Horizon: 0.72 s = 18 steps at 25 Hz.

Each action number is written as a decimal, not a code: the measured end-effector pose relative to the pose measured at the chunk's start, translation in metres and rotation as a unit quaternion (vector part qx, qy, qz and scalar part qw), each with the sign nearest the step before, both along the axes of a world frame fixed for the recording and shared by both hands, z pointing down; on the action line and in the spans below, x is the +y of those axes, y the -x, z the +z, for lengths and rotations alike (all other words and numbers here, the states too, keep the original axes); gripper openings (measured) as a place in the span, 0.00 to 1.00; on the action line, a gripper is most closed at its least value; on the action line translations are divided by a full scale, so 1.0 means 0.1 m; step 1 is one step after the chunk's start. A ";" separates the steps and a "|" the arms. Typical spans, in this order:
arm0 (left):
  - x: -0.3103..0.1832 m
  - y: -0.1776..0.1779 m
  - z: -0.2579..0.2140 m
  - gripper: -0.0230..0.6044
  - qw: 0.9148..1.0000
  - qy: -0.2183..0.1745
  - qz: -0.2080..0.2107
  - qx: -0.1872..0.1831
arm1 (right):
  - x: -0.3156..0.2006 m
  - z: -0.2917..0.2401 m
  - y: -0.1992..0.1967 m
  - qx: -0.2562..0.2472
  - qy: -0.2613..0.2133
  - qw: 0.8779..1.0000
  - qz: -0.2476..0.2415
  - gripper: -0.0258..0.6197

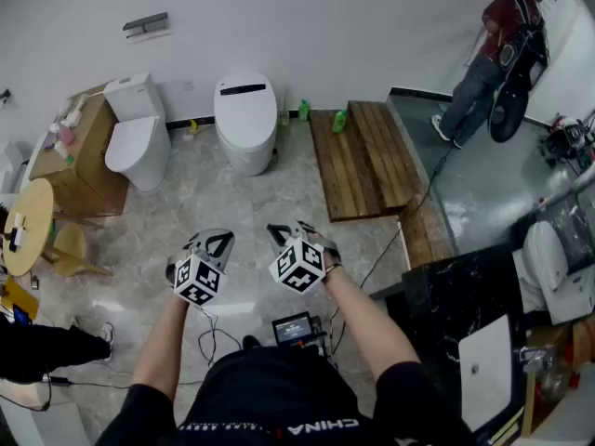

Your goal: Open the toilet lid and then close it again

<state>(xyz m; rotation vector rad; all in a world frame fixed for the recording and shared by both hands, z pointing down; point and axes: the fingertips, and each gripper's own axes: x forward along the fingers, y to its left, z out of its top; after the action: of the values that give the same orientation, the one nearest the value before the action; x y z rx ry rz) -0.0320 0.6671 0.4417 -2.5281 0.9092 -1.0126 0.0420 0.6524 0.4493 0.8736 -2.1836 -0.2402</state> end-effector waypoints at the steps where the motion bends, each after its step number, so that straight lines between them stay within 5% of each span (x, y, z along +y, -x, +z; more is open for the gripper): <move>1: -0.01 0.01 0.00 0.05 1.000 0.000 0.001 -0.002 | -0.01 0.00 0.01 0.001 0.000 1.000 0.000 0.06; 18: -0.11 0.04 0.14 0.05 1.000 0.008 0.004 -0.017 | -0.12 0.10 0.01 0.003 0.011 1.000 -0.006 0.06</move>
<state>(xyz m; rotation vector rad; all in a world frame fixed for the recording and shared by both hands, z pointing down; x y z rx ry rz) -0.0362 0.6557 0.4554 -2.5179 0.8852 -1.0623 0.0407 0.6409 0.4594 0.8472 -2.1821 -0.2235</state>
